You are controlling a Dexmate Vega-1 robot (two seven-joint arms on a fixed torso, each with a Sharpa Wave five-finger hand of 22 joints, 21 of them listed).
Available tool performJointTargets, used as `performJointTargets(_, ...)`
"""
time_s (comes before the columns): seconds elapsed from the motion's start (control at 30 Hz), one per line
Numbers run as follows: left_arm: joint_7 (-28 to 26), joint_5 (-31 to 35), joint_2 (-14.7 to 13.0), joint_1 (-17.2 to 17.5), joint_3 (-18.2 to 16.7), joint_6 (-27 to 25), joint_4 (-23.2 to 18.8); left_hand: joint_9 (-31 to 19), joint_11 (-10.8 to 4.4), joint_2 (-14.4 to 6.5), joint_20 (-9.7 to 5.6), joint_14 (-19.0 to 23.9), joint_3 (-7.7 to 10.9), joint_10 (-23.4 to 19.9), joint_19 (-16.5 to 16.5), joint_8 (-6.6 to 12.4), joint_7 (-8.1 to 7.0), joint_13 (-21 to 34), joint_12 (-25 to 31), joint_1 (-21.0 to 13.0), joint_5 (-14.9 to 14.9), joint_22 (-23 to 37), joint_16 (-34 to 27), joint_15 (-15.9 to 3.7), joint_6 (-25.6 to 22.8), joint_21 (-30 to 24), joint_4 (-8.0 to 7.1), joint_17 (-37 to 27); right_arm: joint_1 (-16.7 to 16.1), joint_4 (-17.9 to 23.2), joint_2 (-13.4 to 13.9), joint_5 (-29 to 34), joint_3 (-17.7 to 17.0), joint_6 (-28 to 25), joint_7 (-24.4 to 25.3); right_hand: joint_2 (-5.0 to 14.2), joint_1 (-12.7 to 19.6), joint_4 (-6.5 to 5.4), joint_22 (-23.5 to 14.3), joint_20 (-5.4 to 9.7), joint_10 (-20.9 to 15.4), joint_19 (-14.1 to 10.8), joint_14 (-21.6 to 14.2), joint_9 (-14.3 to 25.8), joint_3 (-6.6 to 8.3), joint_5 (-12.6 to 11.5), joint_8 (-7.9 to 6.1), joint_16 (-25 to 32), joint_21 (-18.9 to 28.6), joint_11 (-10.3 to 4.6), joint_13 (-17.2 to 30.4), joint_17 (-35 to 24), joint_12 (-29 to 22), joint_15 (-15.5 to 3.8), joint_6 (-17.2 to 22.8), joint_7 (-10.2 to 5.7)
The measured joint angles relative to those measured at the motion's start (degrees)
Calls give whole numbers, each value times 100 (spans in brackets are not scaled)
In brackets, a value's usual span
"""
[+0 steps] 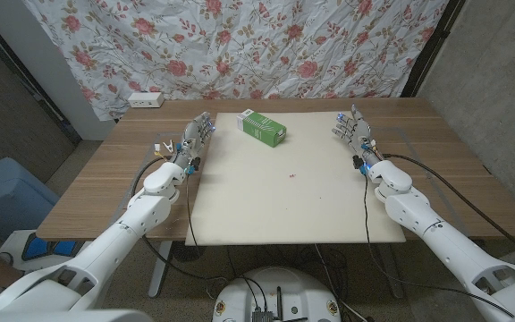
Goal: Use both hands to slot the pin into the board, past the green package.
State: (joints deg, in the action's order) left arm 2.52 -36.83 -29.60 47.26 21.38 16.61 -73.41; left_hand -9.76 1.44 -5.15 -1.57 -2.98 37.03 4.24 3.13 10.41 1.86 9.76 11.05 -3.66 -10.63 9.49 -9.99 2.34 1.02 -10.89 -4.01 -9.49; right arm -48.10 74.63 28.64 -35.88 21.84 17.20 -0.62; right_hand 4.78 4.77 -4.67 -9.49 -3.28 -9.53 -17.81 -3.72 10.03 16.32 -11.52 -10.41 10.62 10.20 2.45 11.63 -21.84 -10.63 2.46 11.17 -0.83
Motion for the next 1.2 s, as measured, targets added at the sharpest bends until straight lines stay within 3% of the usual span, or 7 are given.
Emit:
performJointTargets(0.5, -100, 158, -166, -13, 45, -155, -287, 1, -53, 0, -18, 45, 46, -54, 17, 0, -1, -1, 0, 0, 0, -1, 0, -44, 0, 0, 1, 1, -108, 180, -14, 256, 48, 56, 302, 11, 11, 63, 1, 42, 0, -41, -41, -1, 63, -45, 0, 20, 0, 0, -19, 81, 0, -41, 19, -20)
performJointTargets(1.03, -210, 236, -176, 9, 57, -226, -306, 1, -134, 0, -18, 104, 120, -177, 79, 0, -12, -2, 21, 0, 0, -1, -22, -103, -53, 0, 40, 2, -282, 850, 403, 914, 137, -144, 694, 44, 122, 168, 2, 82, -82, -81, -133, -2, 164, -45, -41, 41, 41, -41, -46, 192, -40, -72, 123, 0)
performJointTargets(1.2, -199, 247, -133, -43, 66, -182, -189, 2, -155, 0, -48, 124, 133, -199, 110, 0, -63, -2, 21, 0, 0, -2, -22, -123, -103, 0, 54, 2, -317, 1114, 583, 1217, 204, -304, 827, 51, 250, 281, 2, 104, -104, -8, -133, -2, 208, -45, -41, 41, 35, -63, -46, 241, -40, -72, 145, -23)
